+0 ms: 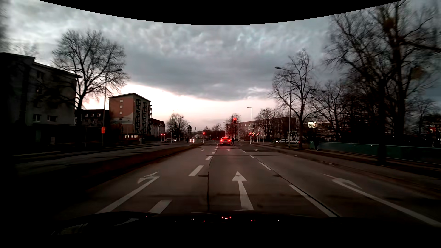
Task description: Follow the waypoints while adhering to traffic rules and regulations
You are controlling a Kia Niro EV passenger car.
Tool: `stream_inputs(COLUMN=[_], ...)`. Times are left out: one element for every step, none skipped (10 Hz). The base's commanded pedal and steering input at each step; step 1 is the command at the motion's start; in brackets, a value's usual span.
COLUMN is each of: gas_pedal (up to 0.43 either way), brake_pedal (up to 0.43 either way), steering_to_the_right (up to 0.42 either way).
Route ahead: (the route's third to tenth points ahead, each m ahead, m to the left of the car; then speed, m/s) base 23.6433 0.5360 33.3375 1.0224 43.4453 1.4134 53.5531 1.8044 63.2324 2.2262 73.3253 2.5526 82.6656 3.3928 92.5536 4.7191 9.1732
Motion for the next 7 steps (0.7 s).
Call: stream_inputs(gas_pedal=[0.0, 0.0, 0.0, 0.0, 0.0, 0.0, 0.0], brake_pedal=[0.159, 0.159, 0.159, 0.159, 0.165, 0.165, 0.165], steering_to_the_right=[-0.005, -0.005, -0.004, -0.004, -0.004, -0.004, -0.004])
